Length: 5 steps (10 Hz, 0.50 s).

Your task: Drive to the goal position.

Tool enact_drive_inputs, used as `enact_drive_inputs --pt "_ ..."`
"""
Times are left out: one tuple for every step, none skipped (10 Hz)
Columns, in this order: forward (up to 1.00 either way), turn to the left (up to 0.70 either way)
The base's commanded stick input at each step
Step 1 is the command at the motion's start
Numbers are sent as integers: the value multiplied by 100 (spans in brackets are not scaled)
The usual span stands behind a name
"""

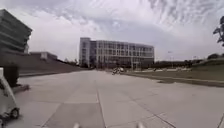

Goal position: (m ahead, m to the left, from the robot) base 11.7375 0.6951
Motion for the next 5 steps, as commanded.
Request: enact_drive_inputs --pt "70 0" --pt "70 0" --pt "70 0" --pt "70 0" --pt "70 0"
